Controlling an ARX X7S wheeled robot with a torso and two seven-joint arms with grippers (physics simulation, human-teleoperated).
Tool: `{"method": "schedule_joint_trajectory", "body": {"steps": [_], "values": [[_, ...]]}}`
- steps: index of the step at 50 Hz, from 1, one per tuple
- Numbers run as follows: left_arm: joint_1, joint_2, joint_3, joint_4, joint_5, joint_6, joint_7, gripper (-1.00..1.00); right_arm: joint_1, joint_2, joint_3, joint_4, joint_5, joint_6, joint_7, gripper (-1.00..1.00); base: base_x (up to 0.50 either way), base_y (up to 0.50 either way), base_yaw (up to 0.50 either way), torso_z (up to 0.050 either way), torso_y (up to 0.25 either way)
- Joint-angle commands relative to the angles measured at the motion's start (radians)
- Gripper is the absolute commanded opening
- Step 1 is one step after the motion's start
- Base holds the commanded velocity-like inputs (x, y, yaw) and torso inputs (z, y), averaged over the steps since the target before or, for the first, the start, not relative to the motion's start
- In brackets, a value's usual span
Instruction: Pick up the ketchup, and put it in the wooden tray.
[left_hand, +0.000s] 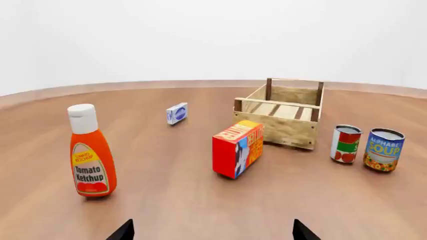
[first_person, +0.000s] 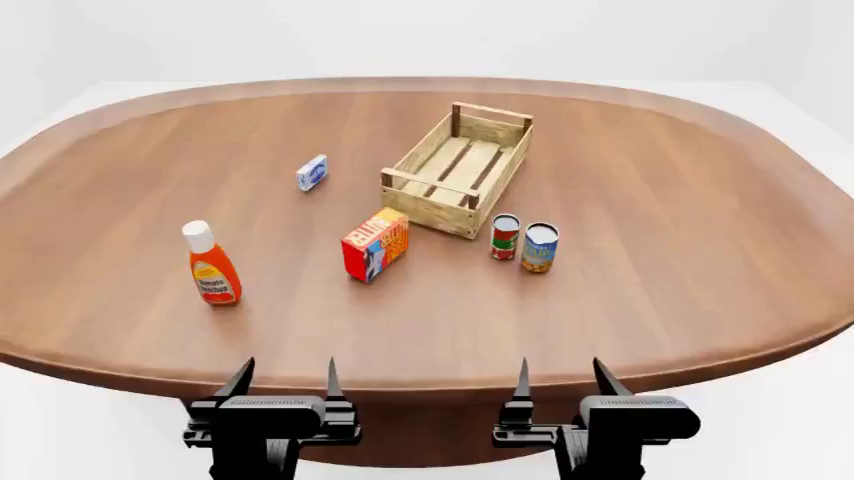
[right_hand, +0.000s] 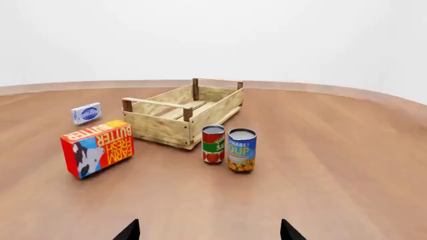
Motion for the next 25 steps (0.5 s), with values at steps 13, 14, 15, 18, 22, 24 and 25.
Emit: {"method": "schedule_joint_trajectory", "body": {"steps": [13, 14, 15, 18, 22, 24, 25], "values": [[-0.009, -0.057, 0.058, -0.004, -0.063, 0.054, -0.016, 1.00, 0.036, 0.053, -0.076, -0.003, 0.024, 0.046, 0.069, 1.00, 0.00, 0.00, 0.00, 0.000, 0.000], [-0.010, -0.059, 0.060, -0.004, -0.067, 0.053, -0.017, 1.00, 0.039, 0.056, -0.079, -0.004, 0.025, 0.048, 0.070, 1.00, 0.00, 0.00, 0.00, 0.000, 0.000], [-0.012, -0.060, 0.061, -0.005, -0.068, 0.054, -0.020, 1.00, 0.043, 0.057, -0.080, -0.004, 0.030, 0.053, 0.069, 1.00, 0.00, 0.00, 0.00, 0.000, 0.000], [-0.018, -0.064, 0.064, -0.009, -0.071, 0.054, -0.029, 1.00, 0.055, 0.063, -0.087, -0.002, 0.037, 0.067, 0.069, 1.00, 0.00, -0.32, 0.00, 0.000, 0.000], [-0.027, -0.068, 0.071, -0.014, -0.074, 0.054, -0.037, 1.00, 0.066, 0.069, -0.093, -0.003, 0.043, 0.079, 0.069, 1.00, 0.00, -0.50, 0.00, 0.000, 0.000], [-0.033, -0.071, 0.074, -0.019, -0.072, 0.055, -0.044, 1.00, 0.071, 0.073, -0.095, -0.004, 0.046, 0.083, 0.070, 1.00, 0.00, -0.50, 0.00, 0.000, 0.000], [-0.037, -0.072, 0.074, -0.021, -0.071, 0.053, -0.048, 1.00, 0.073, 0.075, -0.097, -0.005, 0.047, 0.084, 0.071, 1.00, 0.00, -0.50, 0.00, 0.000, 0.000]]}}
